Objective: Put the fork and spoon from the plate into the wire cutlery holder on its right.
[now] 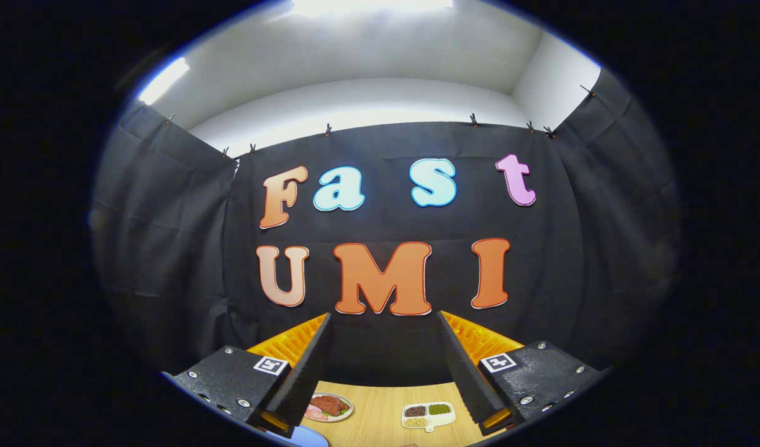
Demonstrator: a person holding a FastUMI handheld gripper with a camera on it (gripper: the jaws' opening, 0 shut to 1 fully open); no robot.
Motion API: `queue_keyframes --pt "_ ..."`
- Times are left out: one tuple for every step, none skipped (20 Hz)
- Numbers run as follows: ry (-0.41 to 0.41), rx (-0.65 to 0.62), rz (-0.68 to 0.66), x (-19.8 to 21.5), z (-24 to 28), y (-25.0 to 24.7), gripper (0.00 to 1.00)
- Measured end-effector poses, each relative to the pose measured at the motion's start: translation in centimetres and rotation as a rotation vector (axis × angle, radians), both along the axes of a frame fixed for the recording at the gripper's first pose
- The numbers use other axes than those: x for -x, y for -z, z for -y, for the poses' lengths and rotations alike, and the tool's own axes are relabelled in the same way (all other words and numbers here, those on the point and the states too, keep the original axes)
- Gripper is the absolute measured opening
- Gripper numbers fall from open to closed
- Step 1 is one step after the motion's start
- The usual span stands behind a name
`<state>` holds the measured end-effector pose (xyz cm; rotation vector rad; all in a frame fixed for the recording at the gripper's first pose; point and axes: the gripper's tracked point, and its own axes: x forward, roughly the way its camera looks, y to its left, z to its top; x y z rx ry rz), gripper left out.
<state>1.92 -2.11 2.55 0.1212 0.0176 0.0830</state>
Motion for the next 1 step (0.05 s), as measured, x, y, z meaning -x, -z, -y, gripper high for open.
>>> queue_keyframes --pt "0.003 0.0 0.002 0.13 0.15 -0.05 0.97"
